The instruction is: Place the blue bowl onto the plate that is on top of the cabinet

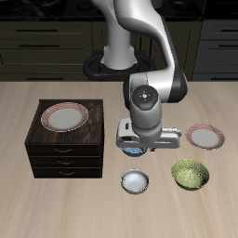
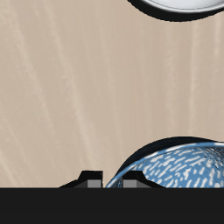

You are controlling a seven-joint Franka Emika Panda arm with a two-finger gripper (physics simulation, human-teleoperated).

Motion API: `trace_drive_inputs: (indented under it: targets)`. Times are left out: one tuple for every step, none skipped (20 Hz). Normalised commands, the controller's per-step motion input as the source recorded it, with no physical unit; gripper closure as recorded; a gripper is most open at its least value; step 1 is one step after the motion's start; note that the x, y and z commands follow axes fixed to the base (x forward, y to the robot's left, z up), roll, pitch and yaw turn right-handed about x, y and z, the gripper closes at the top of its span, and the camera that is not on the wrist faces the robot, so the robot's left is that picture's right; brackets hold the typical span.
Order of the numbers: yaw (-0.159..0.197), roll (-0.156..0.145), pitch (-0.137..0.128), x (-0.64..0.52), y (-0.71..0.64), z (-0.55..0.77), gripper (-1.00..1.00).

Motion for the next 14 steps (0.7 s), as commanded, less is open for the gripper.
trace_drive_inputs:
  targets:
    - [-0.032, -0.002, -0.002, -0.02, -0.13, 0.12, 1.0]
    - [-0.02, -0.001, -0.007, 0.0, -0.05, 0.09, 1.0]
    - [-0.002, -0.017, -0.02, -0.04, -0.07, 0.15, 1.0]
    - [0.005, 0.001, -0.007, -0.03, -0.01, 0.07, 1.0]
    - [0.026, -0.029, -0.039, -0.04, -0.06, 0.25, 1.0]
    - [0.028, 0.005, -0.03, -0.03, 0.04, 0.31, 1.0]
    - [0.01, 0.022, -0.088, -0.12, 0.05, 0.47, 1.0]
    - [0.02, -0.032, -0.055, -0.04, 0.02, 0.39, 1.0]
    - [0.034, 0.021, -0.088, -0.08, 0.05, 0.43, 1.0]
    - [0.036, -0.038, -0.053, -0.03, -0.07, 0.26, 1.0]
    - [0.047, -0.043, -0.048, -0.1, -0.03, 0.38, 1.0]
    - [0.02, 0.035, -0.047, -0.08, 0.02, 0.35, 1.0]
    - [0.056, -0.049, -0.084, -0.03, -0.04, 0.38, 1.0]
    - [0.051, -0.002, -0.087, -0.07, 0.02, 0.34, 1.0]
